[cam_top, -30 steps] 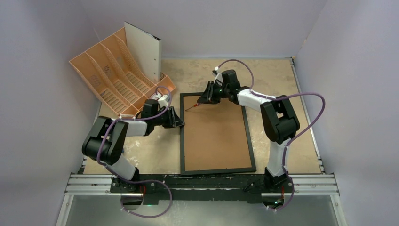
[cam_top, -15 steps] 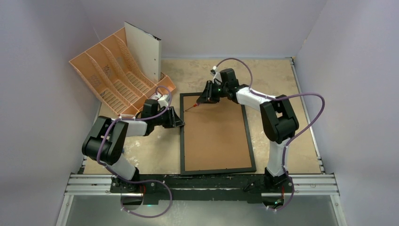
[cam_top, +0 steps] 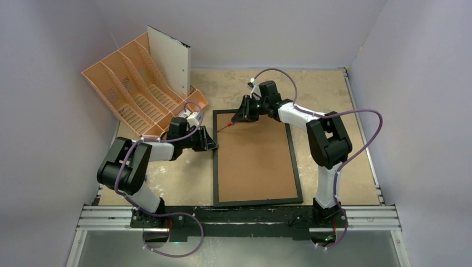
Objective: Take the photo out of the frame
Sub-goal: Release the photo frame item from the photo frame.
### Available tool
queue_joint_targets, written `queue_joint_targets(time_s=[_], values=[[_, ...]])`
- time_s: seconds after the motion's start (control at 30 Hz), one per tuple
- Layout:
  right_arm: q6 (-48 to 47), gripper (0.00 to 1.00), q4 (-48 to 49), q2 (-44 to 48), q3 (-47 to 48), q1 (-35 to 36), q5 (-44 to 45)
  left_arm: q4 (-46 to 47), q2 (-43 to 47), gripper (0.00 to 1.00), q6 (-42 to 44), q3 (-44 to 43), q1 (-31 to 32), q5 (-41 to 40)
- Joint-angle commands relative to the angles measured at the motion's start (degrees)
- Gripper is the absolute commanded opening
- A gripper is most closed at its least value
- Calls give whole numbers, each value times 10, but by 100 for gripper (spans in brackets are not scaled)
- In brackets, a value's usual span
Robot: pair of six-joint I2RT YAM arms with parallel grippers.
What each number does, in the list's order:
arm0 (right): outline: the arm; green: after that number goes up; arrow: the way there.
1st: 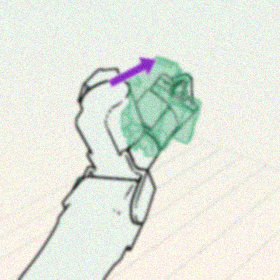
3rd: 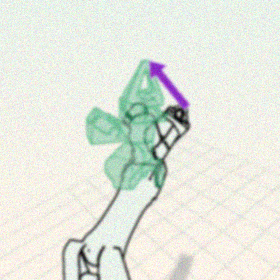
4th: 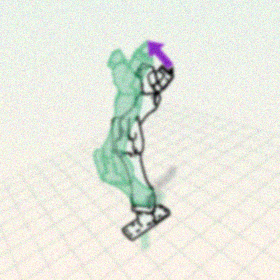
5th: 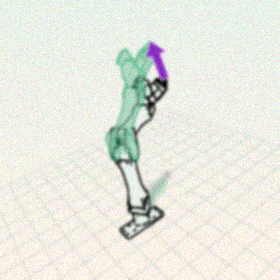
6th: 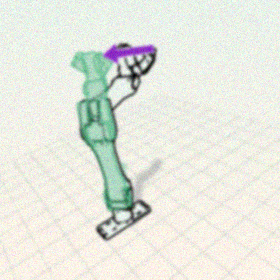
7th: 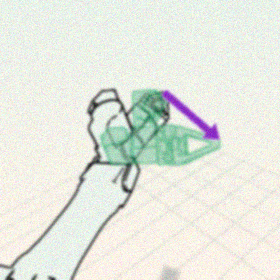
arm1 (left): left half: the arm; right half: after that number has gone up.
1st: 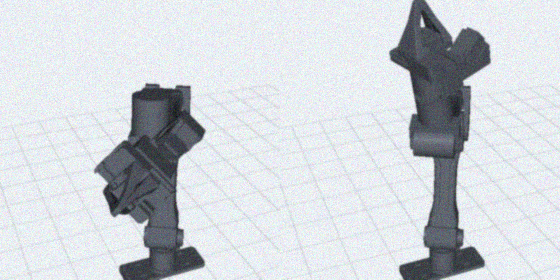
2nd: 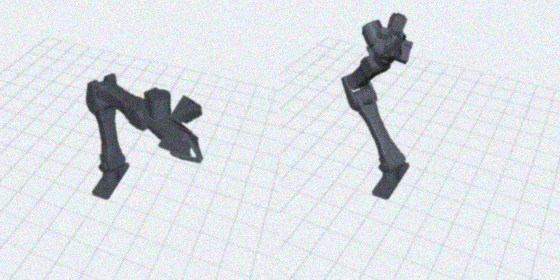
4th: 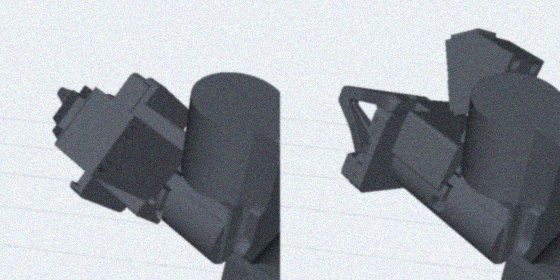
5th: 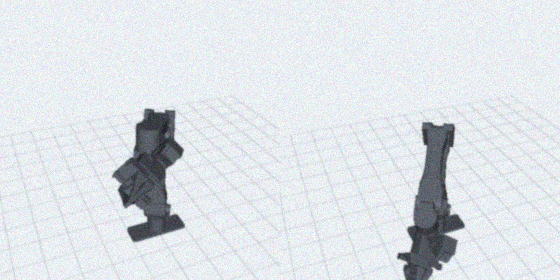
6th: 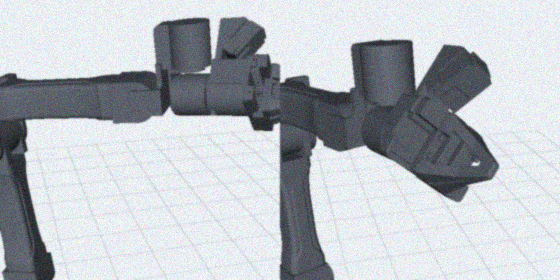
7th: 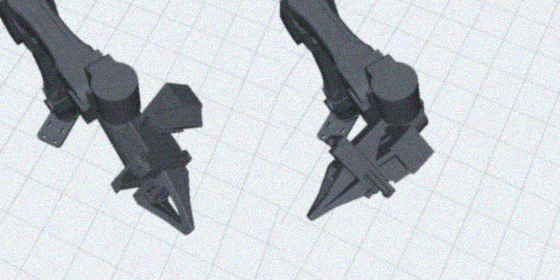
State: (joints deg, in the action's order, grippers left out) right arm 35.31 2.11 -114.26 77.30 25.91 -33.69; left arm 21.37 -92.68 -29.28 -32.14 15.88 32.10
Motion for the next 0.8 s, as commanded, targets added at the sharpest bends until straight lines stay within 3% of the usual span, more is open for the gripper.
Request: queue_joint_targets(time_s=[0.0, 0.47, 0.77], values=[[-33, 0, -76, 3, 11, 12, 36, -30, -13, 22, 30, 1, 7, 7], [-43, 0, -75, 20, -7, 4, 32, -31, -11, 22, 31, 2, 7, 6], [-15, 0, -32, -17, -17, 12, 62, -28, -11, 22, 29, 2, 7, 8]])
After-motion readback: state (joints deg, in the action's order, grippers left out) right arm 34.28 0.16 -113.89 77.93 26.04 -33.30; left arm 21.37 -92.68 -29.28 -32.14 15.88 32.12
